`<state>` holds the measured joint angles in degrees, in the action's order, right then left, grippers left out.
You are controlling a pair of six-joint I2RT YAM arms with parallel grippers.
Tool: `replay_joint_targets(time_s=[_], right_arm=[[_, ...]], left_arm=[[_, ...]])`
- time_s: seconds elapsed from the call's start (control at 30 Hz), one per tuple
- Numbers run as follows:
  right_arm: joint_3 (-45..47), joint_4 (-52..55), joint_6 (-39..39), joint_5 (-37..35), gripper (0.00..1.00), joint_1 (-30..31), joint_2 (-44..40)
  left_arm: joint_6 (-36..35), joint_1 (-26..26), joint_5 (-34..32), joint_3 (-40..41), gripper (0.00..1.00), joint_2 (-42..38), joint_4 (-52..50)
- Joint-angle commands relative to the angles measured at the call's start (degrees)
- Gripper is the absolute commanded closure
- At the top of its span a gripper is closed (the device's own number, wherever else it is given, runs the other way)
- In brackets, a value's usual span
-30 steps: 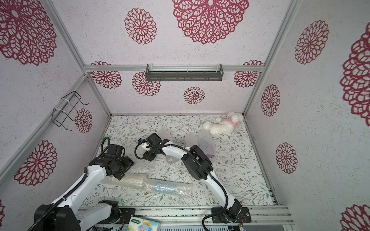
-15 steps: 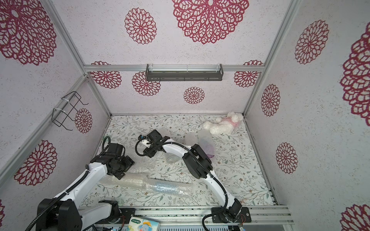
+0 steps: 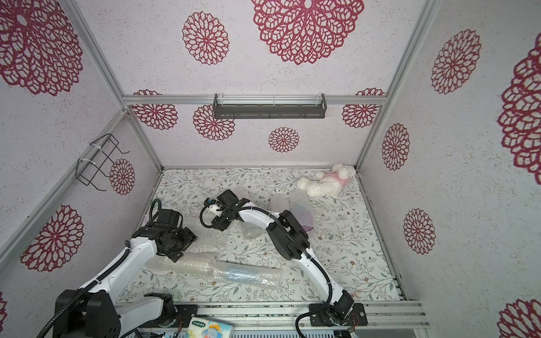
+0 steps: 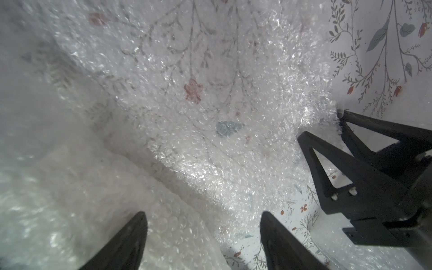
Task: Unwrap the vase from the bubble wrap
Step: Unwrap the bubble wrap at the center of the board.
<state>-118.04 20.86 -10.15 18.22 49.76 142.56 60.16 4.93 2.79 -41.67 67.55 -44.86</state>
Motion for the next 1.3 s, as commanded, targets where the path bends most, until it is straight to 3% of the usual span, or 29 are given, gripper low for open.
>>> replay_joint_targets(time_s=[0.0, 0.47, 0.8, 1.03, 1.17, 1.27], right_arm=[[1.59, 1.91, -0.93, 0.85, 0.38, -0.19, -1.88], [18.80, -7.45, 3.19, -1.27, 0.37, -0.99, -14.68], [18.46, -6.76, 4.43, 0.30, 0.39, -0.98, -11.36], [15.98, -6.63, 5.54, 2.86, 0.71, -0.98, -9.70], [15.04, -7.04, 5.85, 2.63, 1.00, -0.99, -9.26], [13.74, -7.68, 6.54, 0.96, 1.00, -0.98, -8.77]], left_arm=[[-0.14, -0.45, 0.03, -1.48, 0.21, 0.44, 0.26], [0.13, -0.41, 1.04, 0.26, 0.21, 0.09, 2.48], [0.08, -0.45, 1.75, 0.41, 0.21, 0.33, 3.29], [0.13, -0.45, 1.49, 0.36, 0.21, 0.03, 3.34], [0.13, -0.45, 1.39, 0.12, 0.21, 0.54, 3.62], [-0.03, -0.51, 1.25, -0.16, 0.21, 1.34, 4.15]])
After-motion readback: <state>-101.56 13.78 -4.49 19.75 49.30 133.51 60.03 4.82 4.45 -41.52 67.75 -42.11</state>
